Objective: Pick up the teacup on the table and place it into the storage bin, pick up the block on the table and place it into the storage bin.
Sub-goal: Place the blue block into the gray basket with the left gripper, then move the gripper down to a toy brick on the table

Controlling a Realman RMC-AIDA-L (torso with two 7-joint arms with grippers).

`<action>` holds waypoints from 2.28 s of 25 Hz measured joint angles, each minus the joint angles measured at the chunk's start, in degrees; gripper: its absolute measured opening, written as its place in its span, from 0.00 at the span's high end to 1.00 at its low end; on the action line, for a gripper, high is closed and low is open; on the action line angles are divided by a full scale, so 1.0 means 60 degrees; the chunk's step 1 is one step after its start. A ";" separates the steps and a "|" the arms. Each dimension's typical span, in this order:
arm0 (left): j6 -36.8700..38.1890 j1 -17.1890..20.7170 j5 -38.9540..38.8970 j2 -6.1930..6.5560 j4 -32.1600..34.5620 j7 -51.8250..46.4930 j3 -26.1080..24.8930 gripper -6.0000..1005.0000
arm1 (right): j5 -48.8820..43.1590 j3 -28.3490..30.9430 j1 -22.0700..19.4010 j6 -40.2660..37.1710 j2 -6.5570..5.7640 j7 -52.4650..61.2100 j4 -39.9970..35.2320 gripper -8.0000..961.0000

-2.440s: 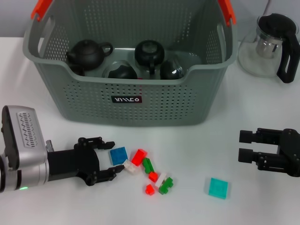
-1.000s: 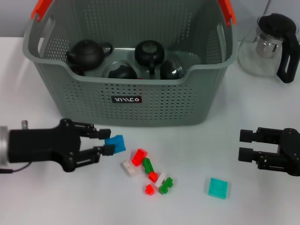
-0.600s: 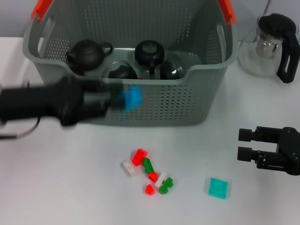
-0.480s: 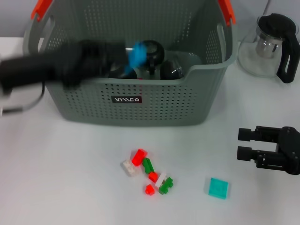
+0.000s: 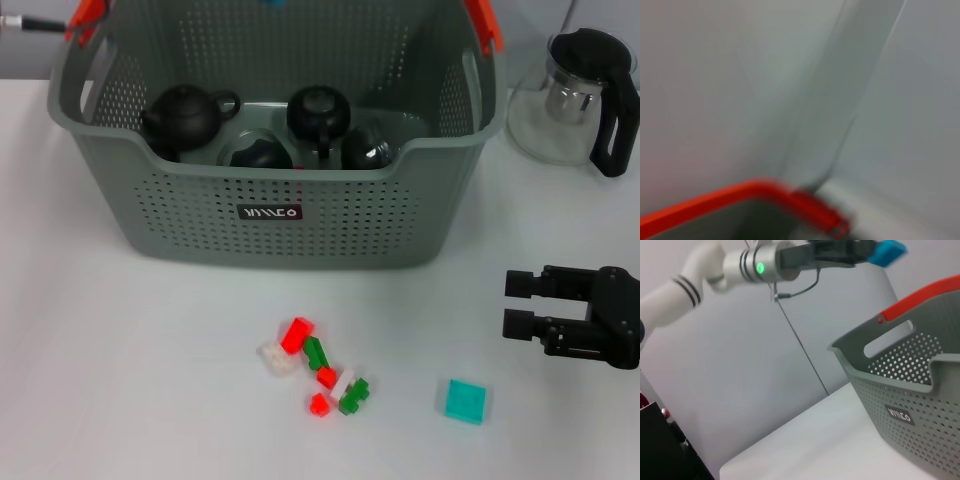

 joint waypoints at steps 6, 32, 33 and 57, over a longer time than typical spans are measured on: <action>-0.1079 -0.1440 0.4452 -0.0343 0.0501 -0.1263 0.2451 0.64 | -0.0006 0.0008 0.0060 0.0027 0.0008 0.0003 0.0000 0.29; -0.0861 0.3134 -0.4678 -0.1897 0.1943 0.2197 0.1174 0.19 | 0.0001 0.0057 0.0104 0.0246 -0.0001 0.0098 0.0096 0.28; -0.0288 0.3262 -0.5373 -0.1818 0.1361 0.2653 0.1030 0.18 | 0.0000 0.0079 0.0091 0.0247 -0.0001 0.0096 0.0098 0.28; 0.0311 0.4446 0.0180 -0.2233 -0.3216 1.0896 -0.0628 0.23 | -0.0058 0.0111 -0.0094 0.0295 -0.0060 0.0090 0.0102 0.29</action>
